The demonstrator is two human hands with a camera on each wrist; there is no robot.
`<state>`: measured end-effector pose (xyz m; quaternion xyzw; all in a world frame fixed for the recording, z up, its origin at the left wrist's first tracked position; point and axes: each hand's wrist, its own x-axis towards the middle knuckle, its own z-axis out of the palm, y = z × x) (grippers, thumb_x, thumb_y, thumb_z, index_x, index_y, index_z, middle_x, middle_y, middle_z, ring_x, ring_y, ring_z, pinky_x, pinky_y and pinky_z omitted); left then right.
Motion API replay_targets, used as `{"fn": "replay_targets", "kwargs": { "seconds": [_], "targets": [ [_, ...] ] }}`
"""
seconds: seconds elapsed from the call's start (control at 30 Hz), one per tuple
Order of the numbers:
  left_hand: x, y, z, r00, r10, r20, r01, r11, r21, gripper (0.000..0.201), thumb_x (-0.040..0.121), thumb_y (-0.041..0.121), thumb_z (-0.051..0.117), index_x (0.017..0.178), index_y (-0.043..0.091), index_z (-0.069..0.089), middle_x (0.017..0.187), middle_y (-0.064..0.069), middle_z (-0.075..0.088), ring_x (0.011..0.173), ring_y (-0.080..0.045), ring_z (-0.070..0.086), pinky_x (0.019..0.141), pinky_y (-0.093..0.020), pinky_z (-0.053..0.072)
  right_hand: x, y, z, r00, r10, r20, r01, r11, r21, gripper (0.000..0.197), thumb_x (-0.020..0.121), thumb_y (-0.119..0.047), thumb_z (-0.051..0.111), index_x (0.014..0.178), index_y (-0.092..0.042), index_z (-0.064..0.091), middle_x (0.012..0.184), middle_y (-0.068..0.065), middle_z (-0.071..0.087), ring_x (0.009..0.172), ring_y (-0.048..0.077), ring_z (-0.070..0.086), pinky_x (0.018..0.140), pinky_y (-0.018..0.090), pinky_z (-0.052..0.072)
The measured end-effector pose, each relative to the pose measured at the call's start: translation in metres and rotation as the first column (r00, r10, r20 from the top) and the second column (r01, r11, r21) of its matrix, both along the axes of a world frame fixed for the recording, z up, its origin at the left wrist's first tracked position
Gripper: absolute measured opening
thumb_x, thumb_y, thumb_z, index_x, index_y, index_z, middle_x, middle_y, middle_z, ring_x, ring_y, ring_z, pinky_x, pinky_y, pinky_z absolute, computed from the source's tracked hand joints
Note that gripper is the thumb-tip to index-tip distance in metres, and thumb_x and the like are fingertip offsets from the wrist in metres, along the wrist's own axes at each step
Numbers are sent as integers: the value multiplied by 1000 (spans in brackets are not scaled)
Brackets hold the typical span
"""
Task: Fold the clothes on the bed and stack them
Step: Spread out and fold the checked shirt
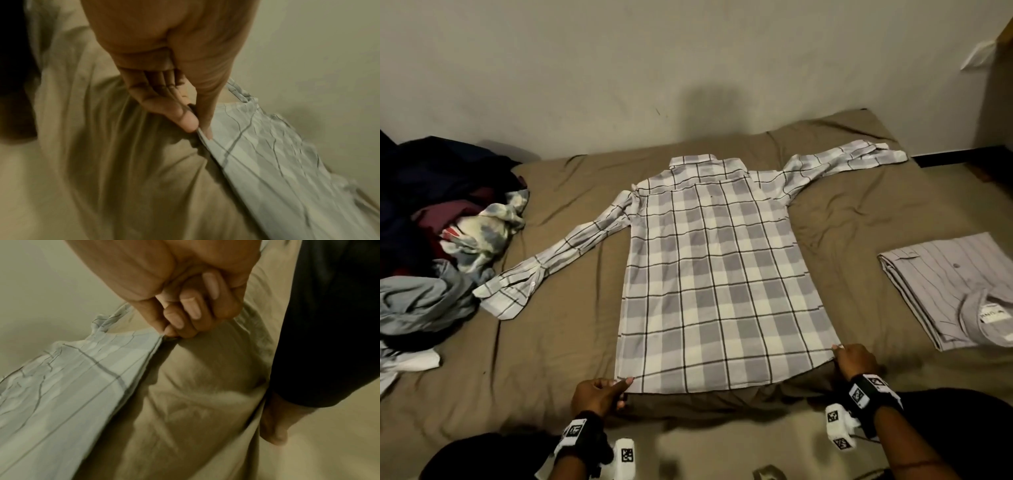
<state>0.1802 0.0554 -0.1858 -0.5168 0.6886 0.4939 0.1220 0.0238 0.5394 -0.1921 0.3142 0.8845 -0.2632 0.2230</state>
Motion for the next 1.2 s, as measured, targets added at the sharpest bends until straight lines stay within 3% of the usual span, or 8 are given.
{"fn": "replay_targets", "kwargs": {
  "seconds": [0.17, 0.23, 0.4, 0.67, 0.87, 0.97, 1.1, 1.2],
  "targets": [
    [-10, 15, 15, 919, -395, 3, 330, 762, -557, 62, 61, 23, 92, 111, 13, 56, 109, -12, 66, 104, -39, 63, 83, -41, 52, 7, -21, -2, 960, 243, -142, -181, 919, 350, 54, 69, -16, 79, 114, 1, 55, 117, 29, 55, 106, 46, 53, 86, 53, 49],
    [-27, 41, 8, 731, -676, -100, 430, 569, -701, 83, 61, 30, 92, 131, 16, 49, 132, -16, 55, 123, -43, 53, 98, -50, 48, 10, -50, -12, 852, 471, -228, -349, 837, 421, 77, 70, -24, 81, 136, 0, 49, 143, 31, 41, 126, 48, 41, 100, 58, 38],
    [-81, 106, -41, 207, -926, 315, 793, -30, -608, 117, 76, 94, 36, 164, 20, 10, 167, -25, -2, 154, -43, 2, 112, -75, 24, 24, -147, -38, 394, 884, -252, -782, 466, 414, 86, 97, -61, 35, 162, -15, 2, 169, 11, -10, 156, 28, -4, 122, 49, 5],
    [-46, 21, -58, 562, -747, 356, 781, 336, -527, 104, 80, 95, 10, 162, 33, -4, 169, 7, -19, 157, -16, -11, 117, -71, 3, -2, -43, -52, 711, 697, -90, -618, 681, 392, 80, 94, -74, 16, 161, -34, -1, 170, -4, -7, 156, 22, 1, 120, 64, 4],
    [-112, 71, -24, 726, -615, 308, 676, 553, -487, 118, 72, 98, 7, 162, 23, -8, 169, -19, -5, 156, -36, 5, 112, -77, 17, -34, -72, -48, 851, 511, -117, -470, 843, 263, 92, 86, -82, -2, 159, -27, -15, 166, 6, -24, 154, 25, -17, 122, 59, -2],
    [-179, 103, -12, 563, -816, 133, 682, 368, -632, 118, 77, 85, 50, 161, 30, -13, 166, -21, -19, 155, -39, -9, 110, -74, 11, -74, -127, -37, 666, 725, -173, -669, 684, 290, 91, 93, -74, 28, 157, -32, -21, 163, 6, -33, 151, 25, -26, 120, 59, -10],
    [-244, 108, -33, 254, -912, 322, 858, 59, -509, 121, 77, 89, 45, 155, 32, -29, 157, -12, -45, 150, -38, -29, 111, -81, 5, -136, -180, -34, 370, 920, -130, -873, 392, 292, 86, 96, -72, 25, 154, -35, -28, 159, 3, -40, 149, 26, -32, 118, 67, -6],
    [-257, 55, -51, 357, -846, 397, 880, 161, -448, 120, 66, 104, 23, 151, 41, -33, 157, -3, -46, 150, -34, -31, 106, -84, -3, -182, -146, -44, 400, 916, -16, -874, 387, 294, 96, 84, -90, 20, 153, -41, -26, 159, -3, -40, 149, 29, -31, 115, 71, -8]
  ]
}}
